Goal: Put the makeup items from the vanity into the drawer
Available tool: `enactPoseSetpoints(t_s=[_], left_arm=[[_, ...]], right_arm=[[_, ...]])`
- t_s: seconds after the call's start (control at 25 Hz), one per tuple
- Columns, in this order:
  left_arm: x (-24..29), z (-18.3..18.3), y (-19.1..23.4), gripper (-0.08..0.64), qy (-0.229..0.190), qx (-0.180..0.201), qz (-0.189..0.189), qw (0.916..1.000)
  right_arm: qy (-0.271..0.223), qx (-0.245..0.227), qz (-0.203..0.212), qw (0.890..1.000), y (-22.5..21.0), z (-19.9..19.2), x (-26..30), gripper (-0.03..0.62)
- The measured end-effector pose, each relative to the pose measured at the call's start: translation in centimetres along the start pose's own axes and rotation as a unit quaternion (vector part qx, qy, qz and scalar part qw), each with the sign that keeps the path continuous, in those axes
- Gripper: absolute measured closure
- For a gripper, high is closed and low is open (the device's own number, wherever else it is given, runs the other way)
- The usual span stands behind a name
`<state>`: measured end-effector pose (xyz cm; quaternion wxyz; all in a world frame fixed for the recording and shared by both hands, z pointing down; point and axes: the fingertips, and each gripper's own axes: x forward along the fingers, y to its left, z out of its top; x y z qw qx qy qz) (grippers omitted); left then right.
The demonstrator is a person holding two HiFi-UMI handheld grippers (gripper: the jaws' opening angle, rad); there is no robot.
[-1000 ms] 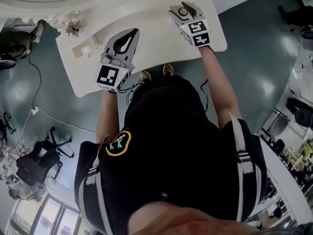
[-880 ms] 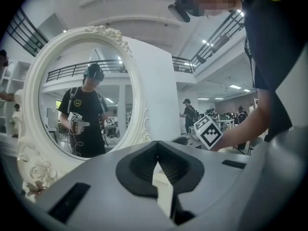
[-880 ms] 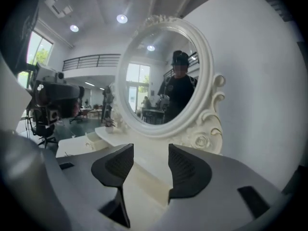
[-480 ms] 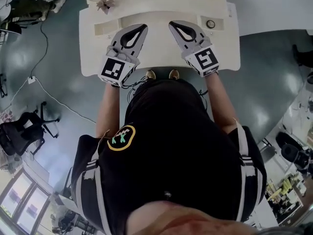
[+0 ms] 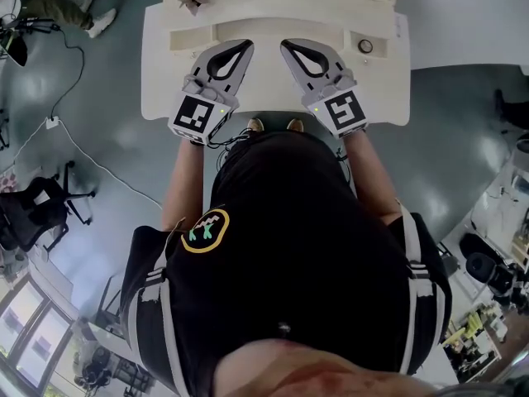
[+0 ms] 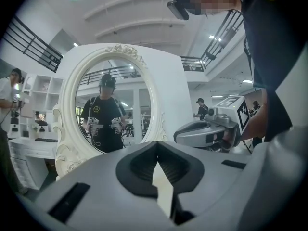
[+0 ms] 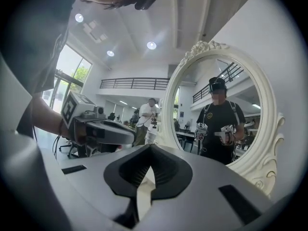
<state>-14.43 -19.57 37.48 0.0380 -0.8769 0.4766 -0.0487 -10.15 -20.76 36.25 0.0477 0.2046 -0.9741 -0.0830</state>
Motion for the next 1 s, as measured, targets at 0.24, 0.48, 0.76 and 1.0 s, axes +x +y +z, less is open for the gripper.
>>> enactPoseSetpoints(t_s=[0.24,0.48,0.76,1.0], left_arm=[[0.0,-0.1,-0.2,0.541,-0.003,0.001,-0.009,1.0],[0.2,0.0,-0.5,0.541,-0.004,0.002,-0.016,0.9999],[0.4,-0.1,-0.4,0.541,-0.005,0.001,-0.016,0.9999],[1.5,0.3,-0.6,0.541,-0.011,-0.003,-0.012,0.9999]], right_arm=[[0.001,0.005,-0.012,1.0,-0.2,-0.1,-0.1,0.572],[0.008,-0.007,-0.018,1.0,-0.3,-0.1,-0.4,0.572],[0.023,-0.002,-0.025,0.999,-0.7,-0.7,-0.4,0.573],[0.029,0.004,-0.029,0.999,-1.9,-0.9,-0.9,0.572]])
